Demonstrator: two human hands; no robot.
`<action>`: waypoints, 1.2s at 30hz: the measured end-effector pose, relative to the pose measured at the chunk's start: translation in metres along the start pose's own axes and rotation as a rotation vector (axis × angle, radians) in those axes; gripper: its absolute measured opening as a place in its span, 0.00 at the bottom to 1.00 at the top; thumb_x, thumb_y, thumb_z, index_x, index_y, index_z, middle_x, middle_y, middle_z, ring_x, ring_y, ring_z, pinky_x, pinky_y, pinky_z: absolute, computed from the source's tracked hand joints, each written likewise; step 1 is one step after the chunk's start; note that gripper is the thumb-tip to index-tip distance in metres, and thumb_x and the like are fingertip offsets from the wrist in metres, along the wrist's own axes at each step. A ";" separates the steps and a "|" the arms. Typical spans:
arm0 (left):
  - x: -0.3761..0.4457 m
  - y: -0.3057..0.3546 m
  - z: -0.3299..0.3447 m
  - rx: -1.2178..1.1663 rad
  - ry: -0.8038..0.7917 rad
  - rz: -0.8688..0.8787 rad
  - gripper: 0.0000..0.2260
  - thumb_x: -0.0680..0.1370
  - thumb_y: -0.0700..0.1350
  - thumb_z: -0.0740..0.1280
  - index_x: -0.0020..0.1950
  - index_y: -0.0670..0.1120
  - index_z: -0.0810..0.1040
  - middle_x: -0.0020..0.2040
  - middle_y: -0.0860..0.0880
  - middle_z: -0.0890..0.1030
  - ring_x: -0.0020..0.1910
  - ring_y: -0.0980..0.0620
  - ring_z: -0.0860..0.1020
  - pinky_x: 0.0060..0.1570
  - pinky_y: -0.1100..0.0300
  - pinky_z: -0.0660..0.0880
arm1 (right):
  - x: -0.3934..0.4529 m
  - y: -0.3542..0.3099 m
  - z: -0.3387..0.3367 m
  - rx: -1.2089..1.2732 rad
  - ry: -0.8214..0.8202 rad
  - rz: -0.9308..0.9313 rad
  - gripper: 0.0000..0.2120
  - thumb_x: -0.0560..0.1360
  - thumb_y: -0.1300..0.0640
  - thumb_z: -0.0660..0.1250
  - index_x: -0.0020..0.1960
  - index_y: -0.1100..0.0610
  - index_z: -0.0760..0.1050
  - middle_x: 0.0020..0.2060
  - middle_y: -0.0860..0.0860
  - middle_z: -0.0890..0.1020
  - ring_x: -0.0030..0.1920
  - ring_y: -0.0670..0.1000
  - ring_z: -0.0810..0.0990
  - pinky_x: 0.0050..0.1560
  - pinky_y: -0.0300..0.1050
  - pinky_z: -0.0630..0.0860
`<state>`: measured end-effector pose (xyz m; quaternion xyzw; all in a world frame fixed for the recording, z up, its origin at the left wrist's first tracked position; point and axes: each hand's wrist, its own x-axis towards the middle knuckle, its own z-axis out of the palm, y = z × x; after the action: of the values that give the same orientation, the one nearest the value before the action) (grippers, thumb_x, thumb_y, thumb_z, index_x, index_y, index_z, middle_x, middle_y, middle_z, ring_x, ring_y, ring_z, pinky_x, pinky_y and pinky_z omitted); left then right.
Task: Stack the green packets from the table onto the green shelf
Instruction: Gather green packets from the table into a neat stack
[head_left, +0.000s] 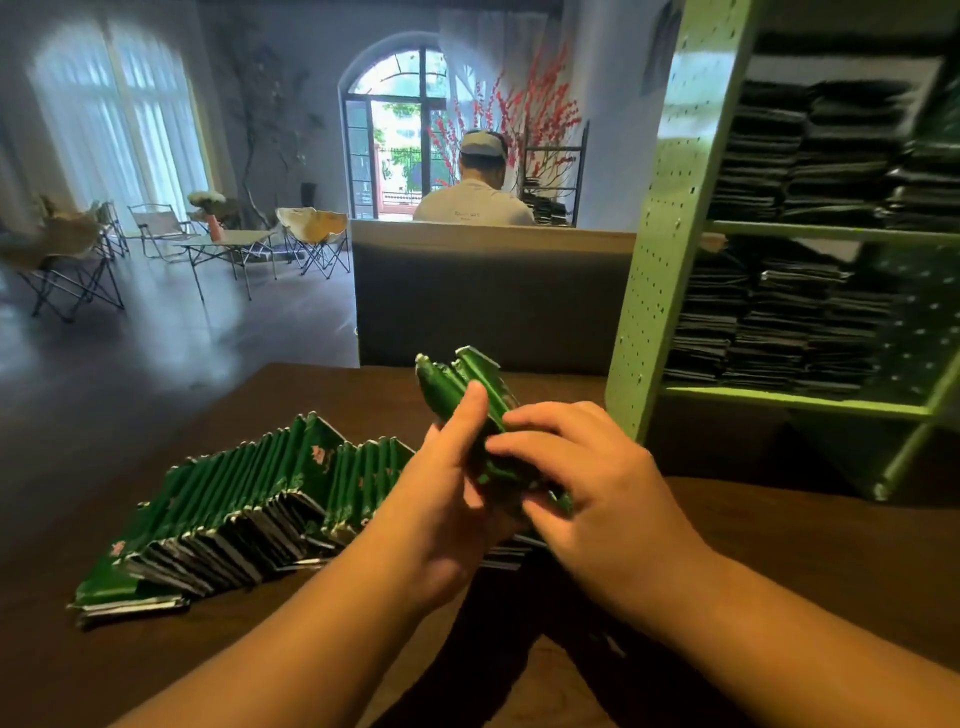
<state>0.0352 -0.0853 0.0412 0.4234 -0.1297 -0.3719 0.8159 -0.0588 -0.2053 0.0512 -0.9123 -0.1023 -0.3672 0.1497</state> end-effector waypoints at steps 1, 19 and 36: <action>0.003 -0.006 0.010 -0.032 -0.050 -0.019 0.19 0.72 0.56 0.70 0.55 0.43 0.82 0.44 0.44 0.85 0.44 0.47 0.85 0.45 0.50 0.80 | -0.007 0.002 -0.004 0.061 -0.002 0.009 0.21 0.69 0.60 0.77 0.62 0.51 0.81 0.59 0.45 0.80 0.60 0.45 0.76 0.64 0.33 0.70; 0.056 -0.099 0.041 0.238 -0.186 -0.099 0.19 0.69 0.45 0.73 0.57 0.37 0.84 0.52 0.35 0.83 0.48 0.40 0.83 0.51 0.47 0.80 | -0.087 0.117 -0.011 1.298 -0.062 0.933 0.29 0.69 0.62 0.75 0.69 0.60 0.73 0.61 0.62 0.82 0.62 0.63 0.82 0.60 0.59 0.79; 0.033 -0.099 0.060 0.197 0.036 0.093 0.19 0.74 0.50 0.66 0.28 0.40 0.82 0.25 0.54 0.82 0.26 0.57 0.82 0.41 0.51 0.73 | -0.093 0.116 -0.013 1.394 0.133 1.142 0.24 0.61 0.68 0.75 0.57 0.68 0.81 0.54 0.70 0.83 0.56 0.70 0.83 0.63 0.70 0.75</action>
<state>-0.0228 -0.1805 -0.0037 0.5017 -0.1707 -0.3113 0.7888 -0.0992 -0.3251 -0.0279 -0.5034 0.1756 -0.1436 0.8337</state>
